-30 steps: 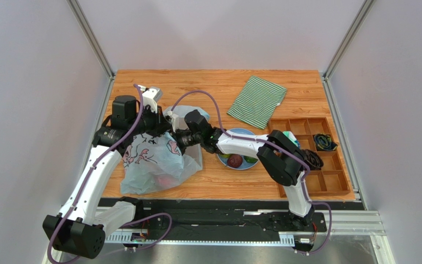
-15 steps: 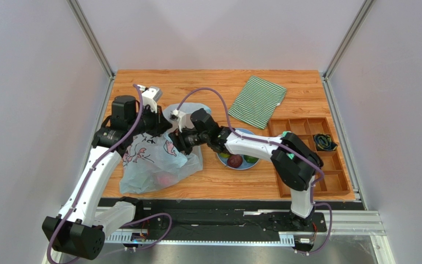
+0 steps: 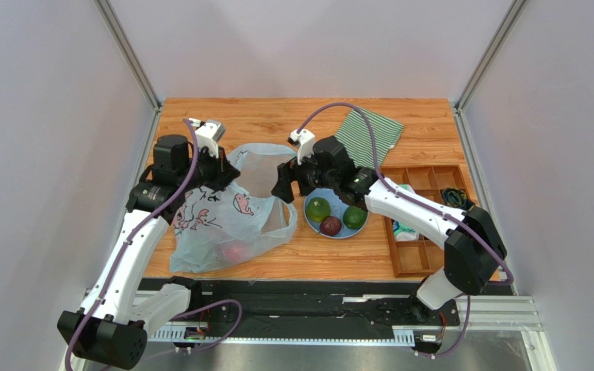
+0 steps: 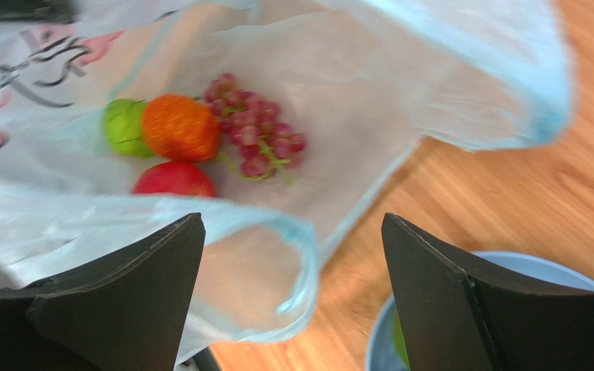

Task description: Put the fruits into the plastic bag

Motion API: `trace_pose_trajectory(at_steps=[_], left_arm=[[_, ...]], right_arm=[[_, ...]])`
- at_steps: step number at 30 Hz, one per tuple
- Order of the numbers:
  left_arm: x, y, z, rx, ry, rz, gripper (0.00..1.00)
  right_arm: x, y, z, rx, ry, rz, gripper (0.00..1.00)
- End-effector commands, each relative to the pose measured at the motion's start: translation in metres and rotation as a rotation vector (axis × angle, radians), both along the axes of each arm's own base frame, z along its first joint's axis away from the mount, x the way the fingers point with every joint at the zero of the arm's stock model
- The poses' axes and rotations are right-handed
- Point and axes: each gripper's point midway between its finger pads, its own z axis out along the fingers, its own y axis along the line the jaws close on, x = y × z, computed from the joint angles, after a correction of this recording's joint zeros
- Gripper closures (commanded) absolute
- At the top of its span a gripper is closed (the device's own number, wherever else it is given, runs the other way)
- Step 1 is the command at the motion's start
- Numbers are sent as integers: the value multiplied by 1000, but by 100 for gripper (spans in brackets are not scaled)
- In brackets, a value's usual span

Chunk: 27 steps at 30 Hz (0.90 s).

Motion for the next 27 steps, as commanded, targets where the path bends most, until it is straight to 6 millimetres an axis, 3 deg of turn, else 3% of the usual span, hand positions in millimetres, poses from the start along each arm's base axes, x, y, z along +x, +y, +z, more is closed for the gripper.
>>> trace_pose_trajectory(at_steps=[1,5,11,14,27], left_arm=[[5,1,17,-8,-65,7,100],[5,2,17,-5,-66,9,100],[5,1,17,-6,-63,6,100],[5,1,15,-6,-58,4,100],[6,1,14,-2,-57,3,100]], right_arm=[[33,-39,-4,-82,-20,-182,11],[42,-44,-25,-64,75,-201,10],[53,-31,-60,-52,160,-214,11],[66,-22,-68,-25,157,-212,12],[120,25,-37,171,-42,-110,20]])
